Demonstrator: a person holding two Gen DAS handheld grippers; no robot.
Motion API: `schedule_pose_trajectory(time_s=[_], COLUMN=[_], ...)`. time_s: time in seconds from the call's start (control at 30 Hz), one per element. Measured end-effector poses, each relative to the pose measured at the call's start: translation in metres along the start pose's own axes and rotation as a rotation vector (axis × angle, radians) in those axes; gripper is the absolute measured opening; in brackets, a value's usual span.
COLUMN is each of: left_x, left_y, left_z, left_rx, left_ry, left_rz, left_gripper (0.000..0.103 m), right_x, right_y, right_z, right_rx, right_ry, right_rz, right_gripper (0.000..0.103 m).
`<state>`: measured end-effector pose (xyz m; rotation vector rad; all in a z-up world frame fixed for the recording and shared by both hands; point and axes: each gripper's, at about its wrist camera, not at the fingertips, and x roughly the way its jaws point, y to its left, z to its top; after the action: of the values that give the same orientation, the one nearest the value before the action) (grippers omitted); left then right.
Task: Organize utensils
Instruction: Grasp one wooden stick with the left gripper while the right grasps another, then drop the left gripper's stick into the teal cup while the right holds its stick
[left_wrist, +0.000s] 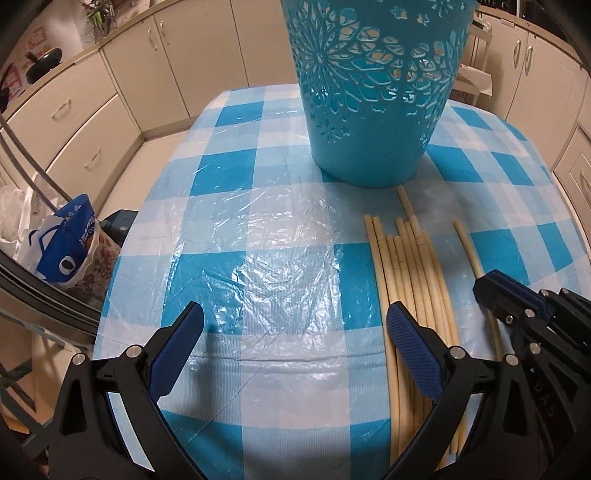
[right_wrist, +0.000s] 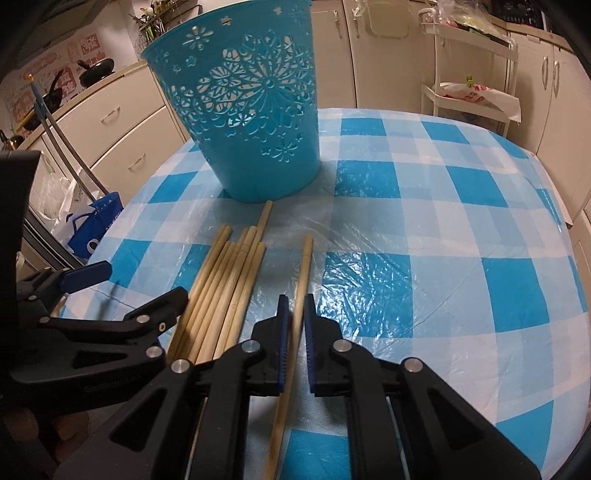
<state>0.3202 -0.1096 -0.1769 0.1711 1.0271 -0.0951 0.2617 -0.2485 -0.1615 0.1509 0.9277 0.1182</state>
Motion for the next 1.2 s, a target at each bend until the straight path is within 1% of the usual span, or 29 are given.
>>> schedule_pose_trajectory(time_s=[0.13,0.2,0.37,0.43,0.5,0.57,0.67,0.73,0.77,0.83,0.87,0.9,0.97,1.03,1.1,1.2], left_x=[0.002,0.006,0.008,0.008,0.007,0.008,0.009,0.009,0.009,0.006,0.005,0.005,0.004,0.002,0.000,0.003], left_y=[-0.003,-0.004,-0.002,-0.002,-0.002,-0.005,-0.009,-0.012,-0.013,-0.017,-0.017,-0.016,-0.009,-0.002,0.003,0.012], left_z=[0.003,0.003,0.004,0.006,0.008,0.010,0.014,0.016,0.017,0.017,0.017,0.018,0.018,0.015,0.011,0.012], left_rx=[0.017,0.026,0.023,0.031,0.037,0.046,0.064,0.071,0.076,0.099,0.101,0.091,0.057,0.035,0.017,-0.007], left_ry=[0.002,0.016,0.004,-0.003,-0.007,-0.003,0.008,0.016,0.013,0.000,-0.005,-0.002,0.014,0.019,0.023,0.036], left_rz=[0.003,0.003,-0.012,-0.035,-0.075,-0.080,-0.073,-0.087,-0.124,-0.139,-0.158,-0.161,-0.189,-0.197,-0.205,-0.214], left_gripper=[0.095,0.095,0.095,0.087,0.071,0.068,0.068,0.063,0.051,0.033,0.014,0.007,0.005,0.005,0.005,0.006], right_x=[0.000,0.000,0.002,0.003,0.003,0.004,0.006,0.008,0.009,0.009,0.009,0.009,0.007,0.005,0.008,0.008], right_y=[-0.001,-0.001,0.003,0.005,0.006,0.005,0.004,0.009,0.013,0.018,0.018,0.017,0.016,0.016,0.017,0.022], right_z=[0.000,0.000,0.001,0.002,0.003,0.005,0.010,0.012,0.011,0.010,0.011,0.012,0.013,0.013,0.012,0.013], right_rx=[0.003,0.005,-0.017,-0.038,-0.066,-0.088,-0.097,-0.118,-0.141,-0.162,-0.157,-0.148,-0.139,-0.139,-0.143,-0.173], right_ry=[0.000,0.000,0.003,0.011,0.022,0.044,0.086,0.091,0.091,0.092,0.098,0.104,0.111,0.113,0.138,0.142], right_rz=[0.003,0.005,0.000,0.006,0.012,0.023,0.033,0.013,-0.005,-0.019,-0.018,-0.009,-0.001,-0.003,-0.010,-0.032], right_gripper=[0.009,0.009,0.009,0.009,0.007,0.007,0.007,0.007,0.007,0.007,0.006,0.006,0.006,0.006,0.006,0.007])
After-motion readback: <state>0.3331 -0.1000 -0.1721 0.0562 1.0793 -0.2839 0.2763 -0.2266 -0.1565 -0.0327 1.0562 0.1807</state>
